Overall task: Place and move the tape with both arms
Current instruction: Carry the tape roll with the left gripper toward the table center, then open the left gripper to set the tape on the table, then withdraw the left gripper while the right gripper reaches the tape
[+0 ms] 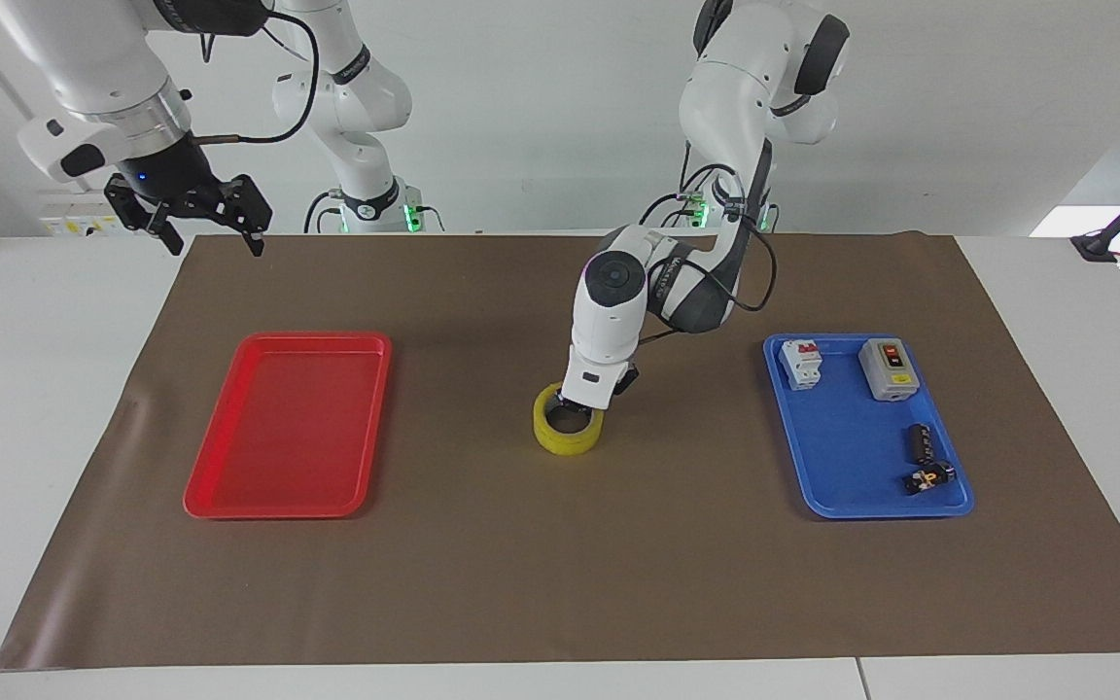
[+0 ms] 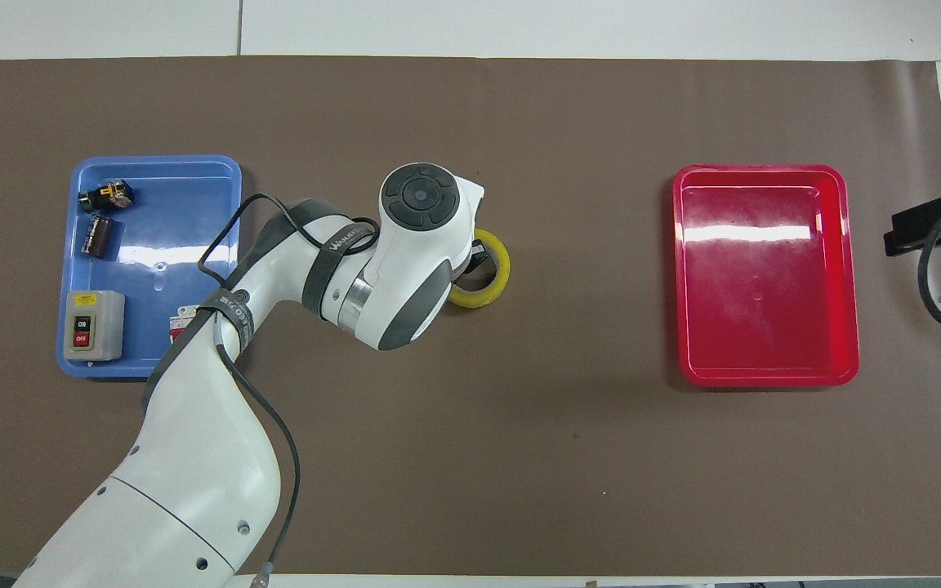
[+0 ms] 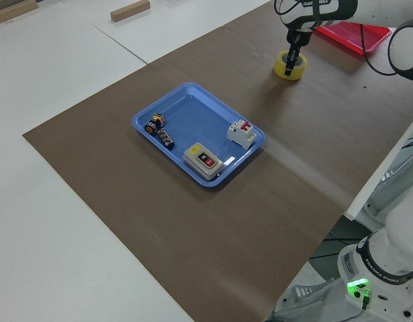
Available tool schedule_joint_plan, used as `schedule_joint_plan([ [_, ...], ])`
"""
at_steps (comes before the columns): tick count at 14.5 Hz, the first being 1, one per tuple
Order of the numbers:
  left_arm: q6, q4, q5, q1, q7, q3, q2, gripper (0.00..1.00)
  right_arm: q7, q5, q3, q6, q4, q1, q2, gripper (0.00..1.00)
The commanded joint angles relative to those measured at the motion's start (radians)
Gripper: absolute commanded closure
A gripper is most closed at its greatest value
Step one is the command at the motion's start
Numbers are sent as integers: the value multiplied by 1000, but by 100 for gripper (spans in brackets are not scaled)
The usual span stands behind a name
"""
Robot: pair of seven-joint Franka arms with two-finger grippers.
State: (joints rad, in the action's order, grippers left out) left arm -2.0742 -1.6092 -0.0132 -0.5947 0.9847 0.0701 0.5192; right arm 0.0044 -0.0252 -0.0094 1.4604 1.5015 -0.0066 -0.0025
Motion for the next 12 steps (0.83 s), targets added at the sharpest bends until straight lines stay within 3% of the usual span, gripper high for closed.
schedule_joint_plan([
  [1, 86, 5, 21, 12, 0, -32, -57, 0, -21, 4, 6, 20, 26, -10, -17, 0],
  [4, 164, -14, 22, 125, -88, -38, -178, 0, -23, 2, 6, 20, 26, -6, -17, 0],
  [10, 431, -15, 22, 372, -525, -39, -379, 0, -29, 16, 6, 26, 20, -6, -11, 0],
  [12, 500, -15, 21, 467, -712, -39, -433, 0, -23, 14, 29, 32, 22, 40, -7, 0],
])
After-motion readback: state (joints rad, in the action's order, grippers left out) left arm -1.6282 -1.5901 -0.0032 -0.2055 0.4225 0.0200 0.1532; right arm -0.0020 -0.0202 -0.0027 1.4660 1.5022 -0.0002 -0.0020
